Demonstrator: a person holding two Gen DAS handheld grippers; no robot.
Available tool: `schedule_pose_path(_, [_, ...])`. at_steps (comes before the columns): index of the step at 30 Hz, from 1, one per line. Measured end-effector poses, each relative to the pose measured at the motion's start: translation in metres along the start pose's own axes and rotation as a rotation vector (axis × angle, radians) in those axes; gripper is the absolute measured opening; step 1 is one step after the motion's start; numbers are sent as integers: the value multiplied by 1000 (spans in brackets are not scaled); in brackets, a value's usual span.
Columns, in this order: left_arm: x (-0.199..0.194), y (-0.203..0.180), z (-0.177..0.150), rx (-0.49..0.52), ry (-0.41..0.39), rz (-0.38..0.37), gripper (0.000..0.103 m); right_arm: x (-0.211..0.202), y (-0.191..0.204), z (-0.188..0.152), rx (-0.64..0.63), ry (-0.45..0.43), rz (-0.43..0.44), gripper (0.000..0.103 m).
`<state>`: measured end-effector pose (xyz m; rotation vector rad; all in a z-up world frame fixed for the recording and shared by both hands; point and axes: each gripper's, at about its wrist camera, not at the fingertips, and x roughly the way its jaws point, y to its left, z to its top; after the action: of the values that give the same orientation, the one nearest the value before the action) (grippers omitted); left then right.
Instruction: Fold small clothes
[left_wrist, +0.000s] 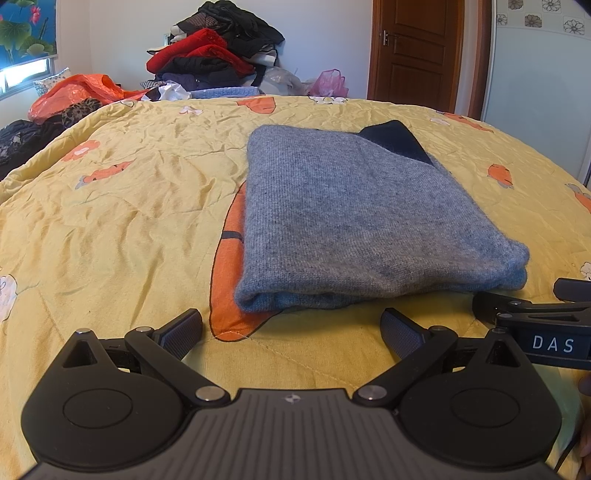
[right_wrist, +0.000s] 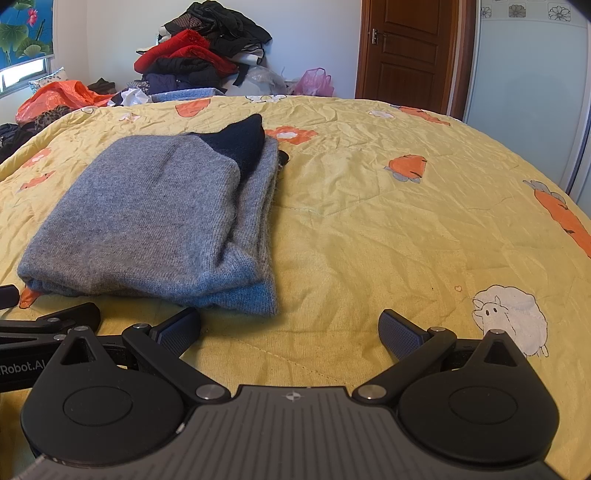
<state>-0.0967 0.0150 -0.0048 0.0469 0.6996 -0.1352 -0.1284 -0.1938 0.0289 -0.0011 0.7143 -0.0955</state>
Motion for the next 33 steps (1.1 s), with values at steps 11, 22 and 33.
schedule_pose_path(11, [0,0,0,0,0,0,103,0,0,0,0,0,0,103])
schedule_pose_path(22, [0,0,0,0,0,-1,103,0,0,0,0,0,0,103])
schedule_pose_path(33, [2,1,2,-6,11,7,103,0,0,0,0,0,0,103])
